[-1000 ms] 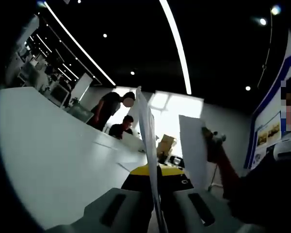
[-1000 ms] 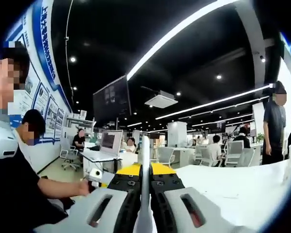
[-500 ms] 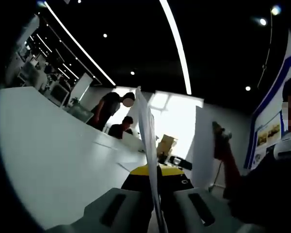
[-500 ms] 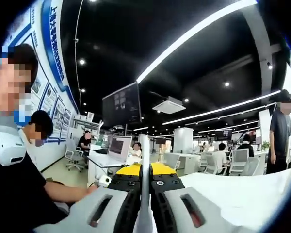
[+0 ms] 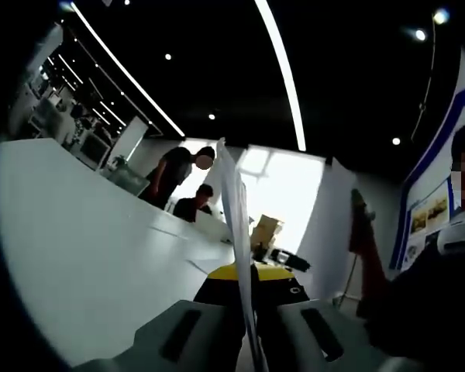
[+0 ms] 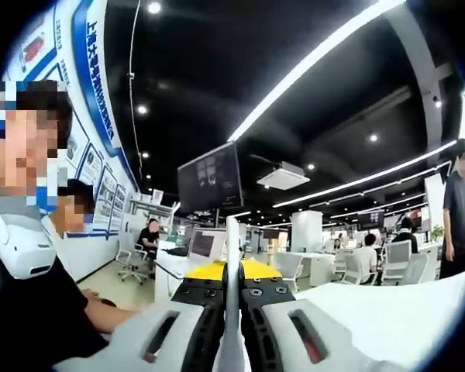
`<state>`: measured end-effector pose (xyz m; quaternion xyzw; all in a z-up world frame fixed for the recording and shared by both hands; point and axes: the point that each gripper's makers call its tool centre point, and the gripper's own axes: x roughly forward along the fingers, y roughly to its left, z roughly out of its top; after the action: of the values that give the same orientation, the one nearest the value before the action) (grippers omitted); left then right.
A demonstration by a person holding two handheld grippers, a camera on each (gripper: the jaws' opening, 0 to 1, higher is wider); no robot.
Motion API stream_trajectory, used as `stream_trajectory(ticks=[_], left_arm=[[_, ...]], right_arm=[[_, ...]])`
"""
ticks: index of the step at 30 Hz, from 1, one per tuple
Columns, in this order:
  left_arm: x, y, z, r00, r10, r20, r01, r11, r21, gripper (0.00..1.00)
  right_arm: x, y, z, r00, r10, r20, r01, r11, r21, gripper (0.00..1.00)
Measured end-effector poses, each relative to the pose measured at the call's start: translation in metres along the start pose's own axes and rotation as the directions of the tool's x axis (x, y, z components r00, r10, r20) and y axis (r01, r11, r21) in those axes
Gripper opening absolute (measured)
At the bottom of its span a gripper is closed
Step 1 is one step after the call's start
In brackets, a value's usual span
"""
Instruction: Organize the stack of printing papers by aligning and flattening the scattered papers on the table
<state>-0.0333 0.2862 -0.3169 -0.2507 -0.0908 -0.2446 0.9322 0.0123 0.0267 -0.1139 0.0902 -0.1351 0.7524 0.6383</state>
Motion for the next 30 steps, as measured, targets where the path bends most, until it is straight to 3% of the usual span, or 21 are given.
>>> stream_trajectory(ticks=[30], left_arm=[[0.000,0.000,0.000,1.000,-0.003,-0.001,0.003,1.000,0.004,0.06]], right_arm=[[0.018,0.036,-0.002,0.990,0.124,0.064,-0.132,0.983,0.129,0.01]])
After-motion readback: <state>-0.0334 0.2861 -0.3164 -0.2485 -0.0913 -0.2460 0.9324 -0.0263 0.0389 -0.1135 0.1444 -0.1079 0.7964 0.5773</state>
